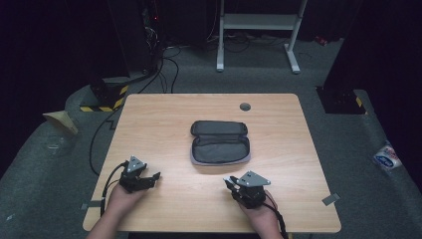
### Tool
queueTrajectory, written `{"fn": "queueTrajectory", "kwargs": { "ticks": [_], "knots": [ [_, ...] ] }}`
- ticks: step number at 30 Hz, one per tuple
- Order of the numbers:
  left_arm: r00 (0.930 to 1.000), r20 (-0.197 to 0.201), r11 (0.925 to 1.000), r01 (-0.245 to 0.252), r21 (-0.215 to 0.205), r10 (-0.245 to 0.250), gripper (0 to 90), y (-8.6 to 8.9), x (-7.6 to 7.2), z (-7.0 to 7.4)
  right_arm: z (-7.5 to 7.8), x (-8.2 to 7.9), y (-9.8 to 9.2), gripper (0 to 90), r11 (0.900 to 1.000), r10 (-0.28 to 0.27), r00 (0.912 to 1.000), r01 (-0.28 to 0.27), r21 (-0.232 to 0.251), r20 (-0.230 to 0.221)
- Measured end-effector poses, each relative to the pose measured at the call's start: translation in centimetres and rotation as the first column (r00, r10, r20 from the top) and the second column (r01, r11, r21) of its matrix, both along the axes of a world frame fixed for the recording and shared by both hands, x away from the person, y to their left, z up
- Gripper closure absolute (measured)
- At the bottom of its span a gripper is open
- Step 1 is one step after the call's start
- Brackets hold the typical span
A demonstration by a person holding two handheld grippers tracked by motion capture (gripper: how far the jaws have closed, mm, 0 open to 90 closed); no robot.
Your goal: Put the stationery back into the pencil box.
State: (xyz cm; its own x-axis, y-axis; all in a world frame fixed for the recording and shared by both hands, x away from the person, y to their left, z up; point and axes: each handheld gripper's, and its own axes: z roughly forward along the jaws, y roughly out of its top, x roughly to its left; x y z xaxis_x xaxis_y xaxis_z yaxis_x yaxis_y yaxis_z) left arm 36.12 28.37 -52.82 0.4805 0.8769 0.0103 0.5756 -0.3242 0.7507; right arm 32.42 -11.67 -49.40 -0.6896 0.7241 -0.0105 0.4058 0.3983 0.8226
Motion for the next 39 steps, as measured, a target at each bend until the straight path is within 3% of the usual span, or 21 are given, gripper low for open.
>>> {"fn": "queueTrajectory", "kwargs": {
  "ticks": [16, 26, 39],
  "knots": [
    [0.9997, -0.002, 0.9997, 0.024, -0.009, -0.024, 29.3, 0.0, 0.0, 0.0, 1.1, 2.5, 0.6, 72.4, 0.999, -0.044, 0.9989, 0.044, 0.026, -0.017],
    [0.9996, -0.003, 0.9996, 0.028, -0.006, -0.028, 29.3, 0.0, 0.0, 0.0, 3.2, 4.0, 1.6, 72.4, 0.998, -0.044, 0.9988, 0.043, 0.037, 0.022],
    [0.9995, -0.003, 0.9995, 0.032, -0.005, -0.032, 29.3, 0.0, 0.0, 0.0, 4.3, 6.0, 2.9, 72.4, 0.998, -0.038, 0.9977, 0.035, 0.054, 0.056]
  ]
}}
